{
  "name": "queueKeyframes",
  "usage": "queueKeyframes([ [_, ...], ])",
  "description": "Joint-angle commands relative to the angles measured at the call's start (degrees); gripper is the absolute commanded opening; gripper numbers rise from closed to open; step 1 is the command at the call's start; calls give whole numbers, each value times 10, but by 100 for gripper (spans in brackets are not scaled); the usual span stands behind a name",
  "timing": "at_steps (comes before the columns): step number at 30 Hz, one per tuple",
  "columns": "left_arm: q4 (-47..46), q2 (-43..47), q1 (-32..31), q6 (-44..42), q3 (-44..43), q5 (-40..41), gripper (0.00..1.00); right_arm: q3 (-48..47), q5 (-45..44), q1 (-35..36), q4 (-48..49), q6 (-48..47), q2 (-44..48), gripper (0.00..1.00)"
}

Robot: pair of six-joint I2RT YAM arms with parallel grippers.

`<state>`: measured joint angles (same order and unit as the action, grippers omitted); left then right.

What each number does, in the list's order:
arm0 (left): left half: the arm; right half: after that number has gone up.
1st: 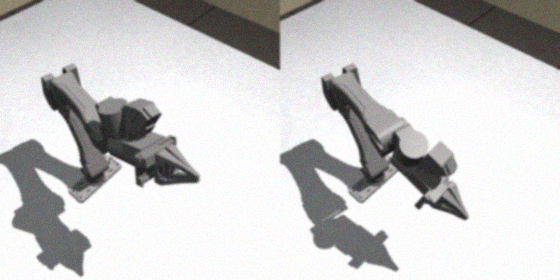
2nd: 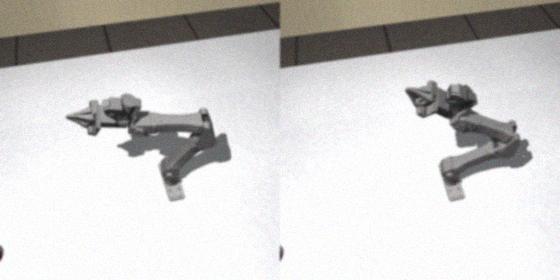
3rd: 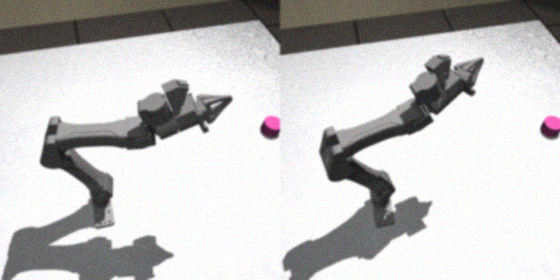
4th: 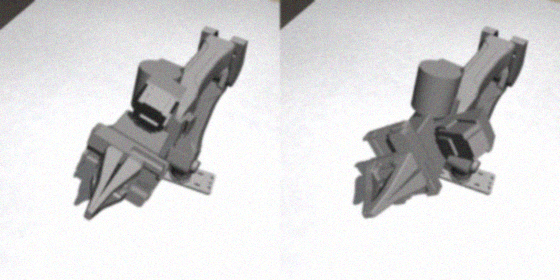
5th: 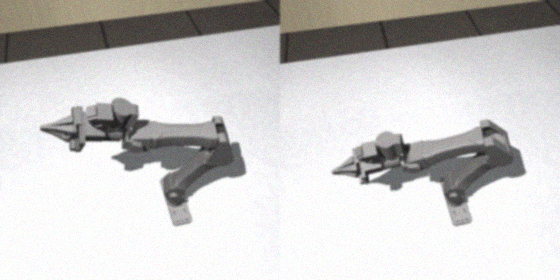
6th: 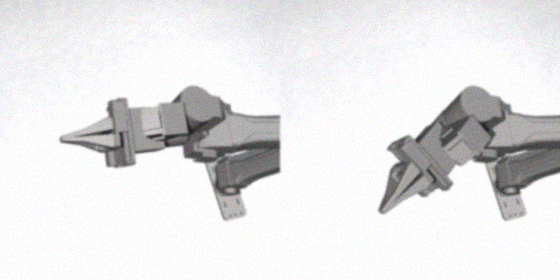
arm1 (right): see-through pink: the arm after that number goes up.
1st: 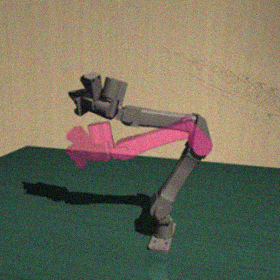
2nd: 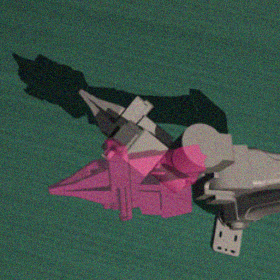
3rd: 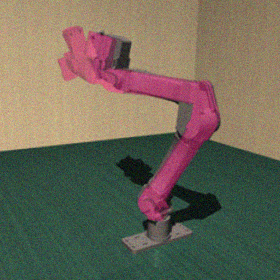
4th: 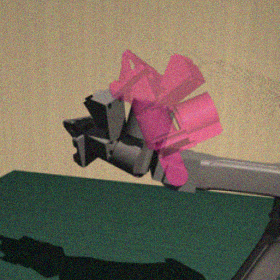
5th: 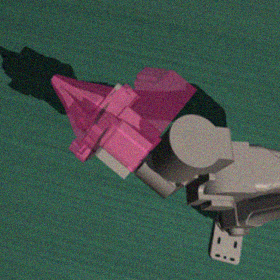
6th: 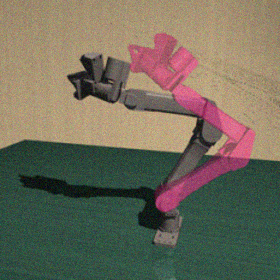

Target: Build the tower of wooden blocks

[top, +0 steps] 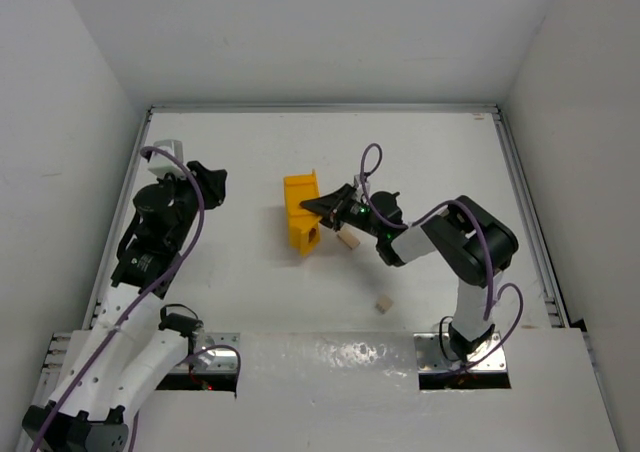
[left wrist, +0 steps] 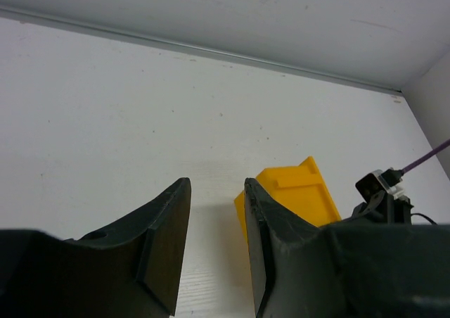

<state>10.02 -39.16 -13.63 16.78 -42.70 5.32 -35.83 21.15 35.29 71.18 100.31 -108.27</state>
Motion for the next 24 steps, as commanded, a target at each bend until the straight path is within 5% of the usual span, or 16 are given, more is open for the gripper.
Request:
queueKeyframes([
  [1, -12, 3, -10, -4, -3, 14, 34, 47, -30, 33, 257, -9, 25, 0],
  [13, -26, -6, -11, -3, -5, -15, 34, -30, -17, 5, 257, 21, 1, 0],
  [17, -16, 0, -13, -4, -1, 3, 34, 30, -44, 65, 257, -6, 21, 0],
  [21, -24, -7, -13, -5, -3, -12, 34, -16, -43, 30, 258, 17, -4, 0],
  [24, -16, 0, -15, -9, 0, 4, 34, 54, -57, 66, 257, -26, 37, 0],
])
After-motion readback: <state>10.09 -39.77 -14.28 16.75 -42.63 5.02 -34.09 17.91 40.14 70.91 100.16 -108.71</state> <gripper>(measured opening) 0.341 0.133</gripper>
